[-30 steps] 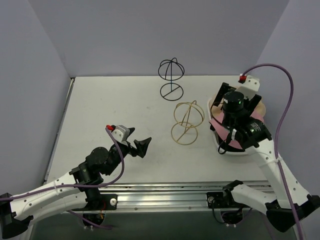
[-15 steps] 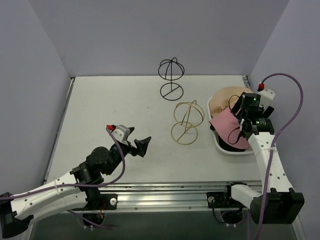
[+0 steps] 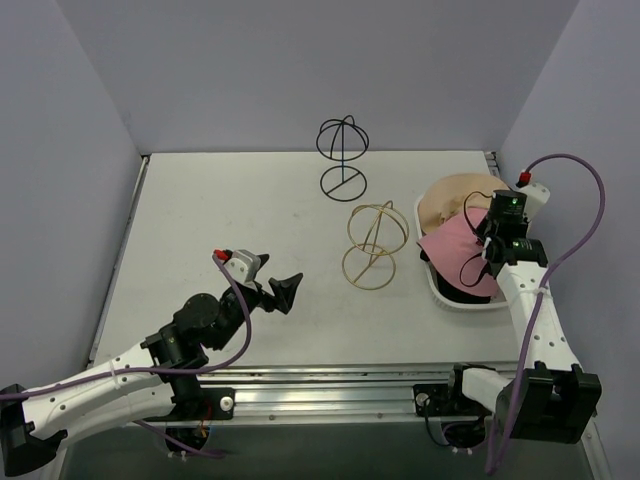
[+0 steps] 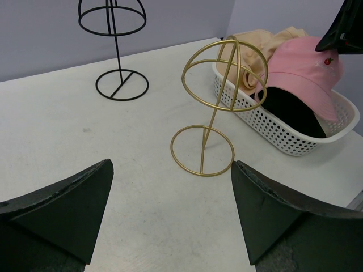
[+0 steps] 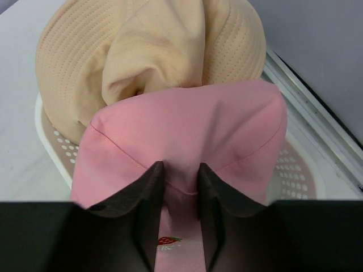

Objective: Stack the hats

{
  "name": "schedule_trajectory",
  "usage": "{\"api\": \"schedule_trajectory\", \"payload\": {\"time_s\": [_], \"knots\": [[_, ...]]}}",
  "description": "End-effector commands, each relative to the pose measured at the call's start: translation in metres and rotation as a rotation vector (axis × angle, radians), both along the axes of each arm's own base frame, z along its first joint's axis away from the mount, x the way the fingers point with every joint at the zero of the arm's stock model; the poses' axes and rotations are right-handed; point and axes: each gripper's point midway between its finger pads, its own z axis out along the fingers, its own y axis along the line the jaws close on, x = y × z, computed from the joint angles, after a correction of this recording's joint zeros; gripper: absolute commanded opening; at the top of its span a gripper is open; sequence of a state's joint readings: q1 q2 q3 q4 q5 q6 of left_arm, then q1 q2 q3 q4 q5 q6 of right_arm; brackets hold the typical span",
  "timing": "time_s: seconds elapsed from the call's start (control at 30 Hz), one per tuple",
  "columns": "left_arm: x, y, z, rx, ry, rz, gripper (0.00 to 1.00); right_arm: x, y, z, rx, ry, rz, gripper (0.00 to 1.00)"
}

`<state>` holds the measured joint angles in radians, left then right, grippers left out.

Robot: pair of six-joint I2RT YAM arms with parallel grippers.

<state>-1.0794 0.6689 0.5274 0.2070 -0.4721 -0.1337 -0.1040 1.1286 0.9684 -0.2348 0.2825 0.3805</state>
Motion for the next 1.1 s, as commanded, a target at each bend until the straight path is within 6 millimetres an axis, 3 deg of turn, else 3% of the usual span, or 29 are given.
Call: {"api": "schedule_trajectory", "payload": {"time_s": [0.0,0.07,0.33,0.53,0.77,1.07], "knots": [[0.002,0.0,0.013,-0.04,-0.03,0.013,0.94,0.0,-0.008,0.019,-0.035,-0.051,-0.018,0.18],[0.002,-0.001,0.014,-0.041,-0.031,0.011,0.94,-0.002,-0.011,0.029,-0.049,-0.06,-0.035,0.0],[0.003,-0.002,0.012,-0.031,-0.029,0.012,0.94,-0.013,-0.023,0.078,-0.1,-0.109,-0.1,0.0],[0.005,-0.003,0.008,-0.026,-0.026,0.016,0.94,-0.018,-0.016,0.115,-0.077,-0.204,-0.085,0.0],[0.005,-0.003,0.009,-0.022,-0.027,0.019,0.94,-0.016,-0.017,0.138,-0.074,-0.223,-0.093,0.0],[0.005,-0.003,0.007,-0.024,-0.026,0.019,0.94,-0.017,-0.017,0.202,-0.069,-0.35,-0.106,0.0]]}}
